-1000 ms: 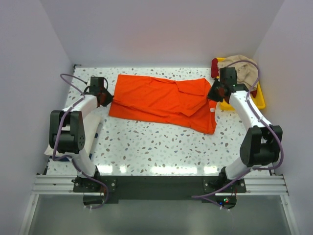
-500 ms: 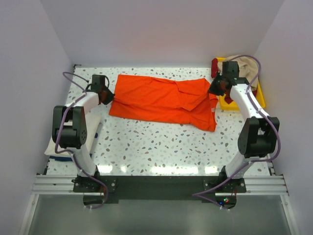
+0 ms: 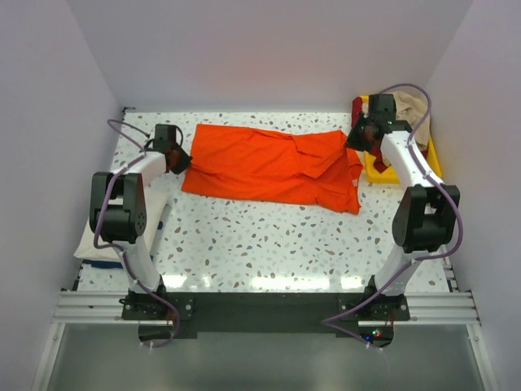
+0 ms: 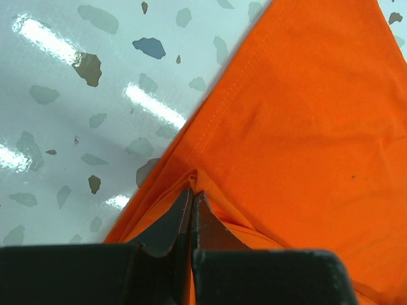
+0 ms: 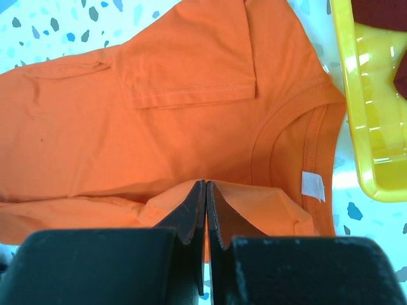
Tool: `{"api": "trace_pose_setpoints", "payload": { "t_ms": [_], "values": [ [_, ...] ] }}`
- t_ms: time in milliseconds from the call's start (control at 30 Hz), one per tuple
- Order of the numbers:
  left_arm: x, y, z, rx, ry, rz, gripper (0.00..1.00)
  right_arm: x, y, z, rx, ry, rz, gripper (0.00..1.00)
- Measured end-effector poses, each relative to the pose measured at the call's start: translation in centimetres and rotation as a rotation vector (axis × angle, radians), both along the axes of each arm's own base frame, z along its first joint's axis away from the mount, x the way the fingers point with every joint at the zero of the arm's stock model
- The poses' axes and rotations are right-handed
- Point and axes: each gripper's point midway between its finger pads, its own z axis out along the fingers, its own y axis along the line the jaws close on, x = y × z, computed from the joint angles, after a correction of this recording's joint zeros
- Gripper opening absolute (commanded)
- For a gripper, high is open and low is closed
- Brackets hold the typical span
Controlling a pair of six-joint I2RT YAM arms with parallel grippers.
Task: Fold and stack the t-shirts
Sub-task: Fold the tshirt
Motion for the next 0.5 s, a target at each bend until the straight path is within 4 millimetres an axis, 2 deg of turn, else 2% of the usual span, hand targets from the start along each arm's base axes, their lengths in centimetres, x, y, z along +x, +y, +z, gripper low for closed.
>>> {"api": "trace_pose_setpoints", "payload": {
  "t_ms": [100,133,167,233,267,367,500],
  "values": [
    [0.0,0.0,0.0,0.0,-0.001,-0.001,0.14,0.1,0.0,0.3,-0.002,-0.007,0.001,0.0],
    [0.0,0.0,0.0,0.001,-0.001,-0.002,0.21,0.1,0.0,0.3,-0.002,-0.007,0.002,0.0],
    [0.0,0.0,0.0,0.004,-0.001,-0.005,0.34,0.1,0.0,0.3,-0.003,-0.007,0.002,0.0],
    [0.0,0.0,0.0,0.007,-0.001,-0.007,0.42,0.1,0.0,0.2,-0.005,-0.006,0.004,0.0],
    [0.0,0.1,0.1,0.008,-0.002,-0.008,0.5,0.1,0.0,0.3,-0.007,-0.006,0.006,0.0],
    [0.1,0.1,0.7,0.012,-0.015,-0.004,0.52,0.2,-0.1,0.2,-0.009,-0.004,0.008,0.0],
    [-0.5,0.5,2.9,0.021,-0.059,0.009,0.52,0.5,-0.1,-0.4,-0.014,0.007,0.011,0.0]
  ]
}}
